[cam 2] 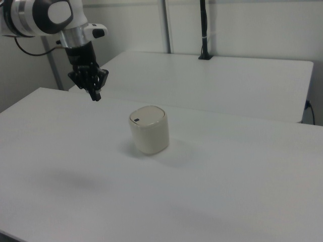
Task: Open the trash bin
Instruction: 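Move the gripper down toward the lid of the cream trash bin, then lower the gripper fingers onto the lid edge and push it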
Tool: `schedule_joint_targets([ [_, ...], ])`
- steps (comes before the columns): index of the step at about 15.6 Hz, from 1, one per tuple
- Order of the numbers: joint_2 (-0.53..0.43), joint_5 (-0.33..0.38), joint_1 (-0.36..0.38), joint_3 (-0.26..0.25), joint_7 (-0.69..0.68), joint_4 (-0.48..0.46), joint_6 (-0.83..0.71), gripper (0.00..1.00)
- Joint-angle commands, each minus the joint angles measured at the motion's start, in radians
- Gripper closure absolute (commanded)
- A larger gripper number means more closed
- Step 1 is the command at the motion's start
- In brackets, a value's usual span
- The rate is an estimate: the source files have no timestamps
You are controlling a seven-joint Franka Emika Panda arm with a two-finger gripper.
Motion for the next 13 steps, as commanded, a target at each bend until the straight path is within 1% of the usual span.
schedule_joint_targets([
  [1, 0.067, 0.02, -0.018, -0.005, 0.03, 0.044, 0.06, 0.87],
  [5, 0.126, 0.018, -0.033, -0.007, 0.235, 0.044, 0.227, 0.88],
  [7, 0.153, 0.017, -0.035, -0.007, 0.315, 0.044, 0.298, 0.88],
  [8, 0.173, 0.013, -0.038, -0.008, 0.349, 0.044, 0.327, 0.89],
  [11, 0.233, 0.006, -0.041, -0.008, 0.398, 0.044, 0.385, 1.0],
  [13, 0.261, 0.006, -0.041, -0.008, 0.415, 0.044, 0.428, 1.0],
])
